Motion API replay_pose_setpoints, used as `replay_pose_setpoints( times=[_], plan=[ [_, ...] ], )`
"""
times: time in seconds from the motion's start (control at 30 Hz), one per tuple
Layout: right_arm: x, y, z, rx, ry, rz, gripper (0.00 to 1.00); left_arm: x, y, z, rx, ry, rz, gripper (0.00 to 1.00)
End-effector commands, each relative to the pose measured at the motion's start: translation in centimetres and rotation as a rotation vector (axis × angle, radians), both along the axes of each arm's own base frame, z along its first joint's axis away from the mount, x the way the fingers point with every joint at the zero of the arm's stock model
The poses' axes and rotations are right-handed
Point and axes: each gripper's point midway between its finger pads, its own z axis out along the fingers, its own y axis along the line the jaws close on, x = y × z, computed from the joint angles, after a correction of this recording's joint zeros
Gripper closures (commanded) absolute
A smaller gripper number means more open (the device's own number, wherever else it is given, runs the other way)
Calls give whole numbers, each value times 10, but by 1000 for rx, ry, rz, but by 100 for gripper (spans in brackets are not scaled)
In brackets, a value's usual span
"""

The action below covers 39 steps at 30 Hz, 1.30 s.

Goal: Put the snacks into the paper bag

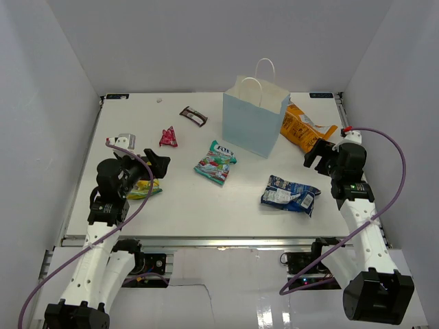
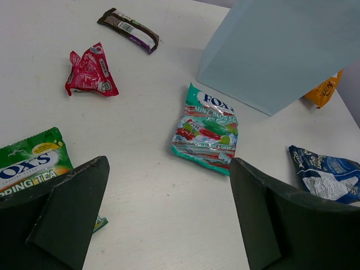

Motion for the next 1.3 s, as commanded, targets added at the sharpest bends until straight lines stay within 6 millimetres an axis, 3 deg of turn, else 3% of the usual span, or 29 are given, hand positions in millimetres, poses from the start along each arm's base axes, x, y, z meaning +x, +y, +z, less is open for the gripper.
replay_pose_setpoints(
  times=[0.0, 0.2, 0.3, 0.33, 0.43, 0.53, 0.6, 0.63, 0.67, 0.77, 0.87, 0.97, 1.07, 1.27],
  plan=[
    [7, -1, 31, -22, -97, 10, 10, 0, -1, 15, -8, -30, -7, 2],
    [-3, 35, 31, -43, -172, 268, 10, 1, -1, 13, -8, -22, -9, 2],
    [-19, 65, 24, -116, -236, 543, 10, 1, -1, 12, -9, -18, -9, 2],
    [-31, 83, 22, -171, -286, 717, 10, 2, -1, 11, -9, -15, -8, 2],
    [-54, 105, 19, -265, -345, 993, 10, 2, -1, 10, -7, -13, -9, 2],
    [-80, 121, 12, -301, -350, 1220, 10, 3, -2, 9, -7, -7, -10, 2],
    [-84, 125, 24, -397, -434, 1320, 10, 3, -1, 8, -6, -4, -9, 2],
    [-101, 130, 17, -360, -414, 1398, 10, 3, -2, 7, -6, -2, -10, 2],
    [-98, 131, 26, -520, -530, 1476, 10, 3, -2, 7, -6, 1, -12, 2],
    [-97, 136, 19, -704, -574, 1612, 10, 5, -2, 3, -5, 13, -10, 2],
    [-75, 132, 3, -890, -513, 1648, 9, 5, -2, 3, -2, 15, -11, 2],
    [-60, 143, -17, -1026, -439, 1711, 6, 6, -1, 1, -1, 24, -8, 2],
    [-52, 160, -34, -1066, -392, 1759, 4, 7, -1, -1, 2, 30, -5, 2],
    [-32, 224, -36, -1128, -477, 1775, 3, 9, -1, -5, 6, 47, -7, 2]
  ],
)
